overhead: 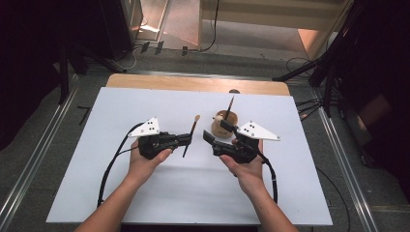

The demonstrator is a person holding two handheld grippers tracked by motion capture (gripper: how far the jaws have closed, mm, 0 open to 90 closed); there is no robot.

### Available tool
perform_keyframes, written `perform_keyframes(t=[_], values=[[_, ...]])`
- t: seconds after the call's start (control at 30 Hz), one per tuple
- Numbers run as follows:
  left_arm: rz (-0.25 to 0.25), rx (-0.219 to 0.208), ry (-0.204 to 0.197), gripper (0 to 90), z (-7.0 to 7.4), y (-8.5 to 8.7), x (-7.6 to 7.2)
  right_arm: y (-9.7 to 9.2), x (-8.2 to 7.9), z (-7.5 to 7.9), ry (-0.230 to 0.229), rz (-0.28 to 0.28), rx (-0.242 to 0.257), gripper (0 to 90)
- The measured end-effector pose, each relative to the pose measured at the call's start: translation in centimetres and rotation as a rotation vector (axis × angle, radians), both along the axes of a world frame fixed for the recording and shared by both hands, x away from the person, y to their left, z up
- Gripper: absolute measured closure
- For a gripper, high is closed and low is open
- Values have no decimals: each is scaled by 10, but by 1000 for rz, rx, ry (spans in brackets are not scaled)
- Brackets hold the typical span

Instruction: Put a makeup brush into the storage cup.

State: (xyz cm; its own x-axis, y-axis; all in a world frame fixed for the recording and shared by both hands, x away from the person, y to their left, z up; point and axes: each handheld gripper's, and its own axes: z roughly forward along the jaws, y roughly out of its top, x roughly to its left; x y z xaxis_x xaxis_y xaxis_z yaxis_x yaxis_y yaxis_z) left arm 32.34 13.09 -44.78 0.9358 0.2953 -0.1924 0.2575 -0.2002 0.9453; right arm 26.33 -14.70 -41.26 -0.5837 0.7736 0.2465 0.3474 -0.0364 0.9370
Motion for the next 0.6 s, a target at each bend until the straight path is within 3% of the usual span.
perform_keyframes(t=[0.6], values=[[-12,-43,3,851,-6,-16,-7,8,1,-6,27,54,45,427]])
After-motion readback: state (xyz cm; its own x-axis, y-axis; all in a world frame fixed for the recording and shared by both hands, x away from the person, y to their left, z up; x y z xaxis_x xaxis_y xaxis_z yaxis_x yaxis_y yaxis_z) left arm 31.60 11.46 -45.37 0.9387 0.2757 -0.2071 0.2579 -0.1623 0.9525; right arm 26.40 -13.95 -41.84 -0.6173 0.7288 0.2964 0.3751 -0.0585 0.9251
